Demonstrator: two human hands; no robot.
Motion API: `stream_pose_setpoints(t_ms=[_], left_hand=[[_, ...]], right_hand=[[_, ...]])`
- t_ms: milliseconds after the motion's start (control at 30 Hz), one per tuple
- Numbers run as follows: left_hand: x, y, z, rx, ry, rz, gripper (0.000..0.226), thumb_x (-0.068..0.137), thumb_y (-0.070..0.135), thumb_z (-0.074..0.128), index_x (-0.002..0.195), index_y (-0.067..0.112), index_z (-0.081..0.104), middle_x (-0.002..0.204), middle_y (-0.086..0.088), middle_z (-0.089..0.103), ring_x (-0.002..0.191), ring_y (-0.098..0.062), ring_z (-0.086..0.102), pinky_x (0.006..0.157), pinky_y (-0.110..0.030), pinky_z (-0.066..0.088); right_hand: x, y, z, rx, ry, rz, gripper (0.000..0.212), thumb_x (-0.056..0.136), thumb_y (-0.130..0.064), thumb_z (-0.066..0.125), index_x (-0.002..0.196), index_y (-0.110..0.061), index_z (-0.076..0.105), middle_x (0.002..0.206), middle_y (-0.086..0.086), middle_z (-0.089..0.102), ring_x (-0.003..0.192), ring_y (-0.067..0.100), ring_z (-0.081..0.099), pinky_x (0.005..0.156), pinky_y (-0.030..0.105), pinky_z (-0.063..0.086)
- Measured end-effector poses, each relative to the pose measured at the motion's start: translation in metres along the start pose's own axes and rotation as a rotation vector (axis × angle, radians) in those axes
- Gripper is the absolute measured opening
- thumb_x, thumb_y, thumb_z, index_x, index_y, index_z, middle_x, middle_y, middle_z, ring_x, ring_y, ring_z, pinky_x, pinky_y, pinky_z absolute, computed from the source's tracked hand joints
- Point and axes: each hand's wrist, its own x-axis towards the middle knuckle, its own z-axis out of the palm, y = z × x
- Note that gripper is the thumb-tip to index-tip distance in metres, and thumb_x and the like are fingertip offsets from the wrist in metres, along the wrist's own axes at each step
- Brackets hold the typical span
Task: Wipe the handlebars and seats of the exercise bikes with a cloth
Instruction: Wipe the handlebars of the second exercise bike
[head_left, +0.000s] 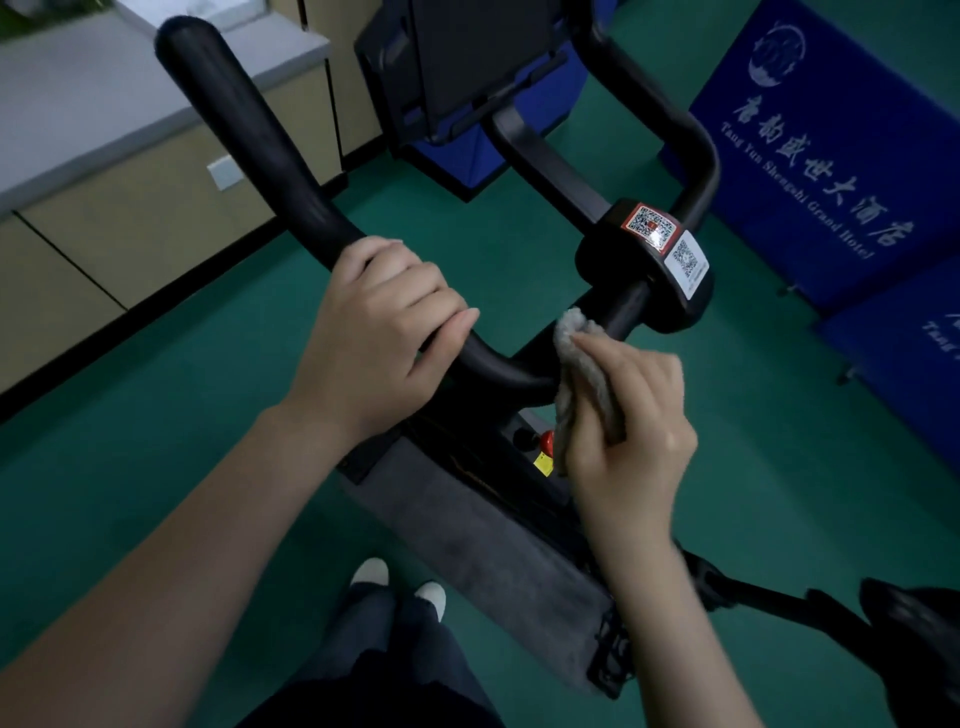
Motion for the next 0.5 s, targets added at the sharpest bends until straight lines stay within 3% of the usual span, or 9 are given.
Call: stream_pose_setpoints(t_ms=[133,300,500], left_hand=[[0.0,0.0,0.002,-0.004,0.017,0.008,0.039,0.099,0.025,0.039,0.076,0.011,0.068,0.075,0.0,0.065,0.078,-0.024,0.057,0.097,-0.036,0.032],[0.001,-0.001,0.003,-0.023,0.029,0.024,0.038,0.098,0.024,0.042,0.075,0.011,0.068,0.075,-0.001,0.066,0.078,-0.024,0.057,0.097,-0.037,0.032],[0.0,-0.002,0.004,-0.022,0.065,0.029,0.037,0.097,0.022,0.043,0.071,0.01,0.067,0.073,-0.002,0.065,0.076,-0.025,0.057,0.094,-0.037,0.033]], right_hand=[[-0.03,-0.012,0.025,0.076,0.212,0.048,0.021,0.085,0.011,0.061,0.103,0.007,0.068,0.105,0.013,0.067,0.094,0.027,0.062,0.09,0.026,0.042],[-0.018,-0.005,0.027,0.063,0.258,0.055,0.021,0.084,0.013,0.059,0.101,0.006,0.068,0.104,0.01,0.068,0.093,0.024,0.061,0.088,0.026,0.043],[0.0,0.012,0.018,0.09,0.303,0.24,0.017,0.087,0.003,0.06,0.103,0.002,0.068,0.099,0.001,0.065,0.09,0.025,0.061,0.085,0.022,0.045]])
